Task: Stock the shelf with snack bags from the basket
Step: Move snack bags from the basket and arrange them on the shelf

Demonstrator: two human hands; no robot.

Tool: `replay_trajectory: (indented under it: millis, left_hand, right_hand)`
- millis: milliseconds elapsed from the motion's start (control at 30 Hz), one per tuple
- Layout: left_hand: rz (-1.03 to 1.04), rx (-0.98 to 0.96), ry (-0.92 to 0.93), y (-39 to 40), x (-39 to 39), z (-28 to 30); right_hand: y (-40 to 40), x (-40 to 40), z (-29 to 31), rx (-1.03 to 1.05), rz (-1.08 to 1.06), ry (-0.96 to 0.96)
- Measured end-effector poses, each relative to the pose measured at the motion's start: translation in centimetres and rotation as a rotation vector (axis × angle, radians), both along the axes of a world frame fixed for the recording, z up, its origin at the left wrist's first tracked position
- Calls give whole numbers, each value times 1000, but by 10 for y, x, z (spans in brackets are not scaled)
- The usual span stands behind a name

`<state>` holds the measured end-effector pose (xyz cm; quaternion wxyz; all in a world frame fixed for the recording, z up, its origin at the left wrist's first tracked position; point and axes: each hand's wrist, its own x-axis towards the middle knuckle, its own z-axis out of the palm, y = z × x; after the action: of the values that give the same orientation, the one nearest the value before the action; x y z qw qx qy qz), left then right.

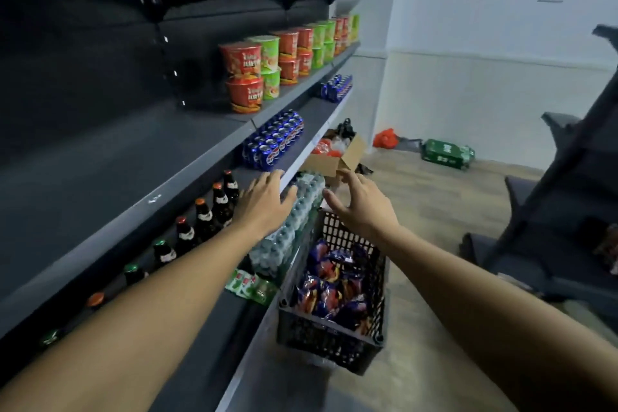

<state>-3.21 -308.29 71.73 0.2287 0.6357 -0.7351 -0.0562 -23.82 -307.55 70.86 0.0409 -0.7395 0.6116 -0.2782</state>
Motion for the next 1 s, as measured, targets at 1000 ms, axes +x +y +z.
replay_trajectory:
  millis: [1000]
  left_hand:
    - [-230,619,-271,-227,-111,-426]
  right_hand:
    - [-211,-106,-363,485,-153,-57]
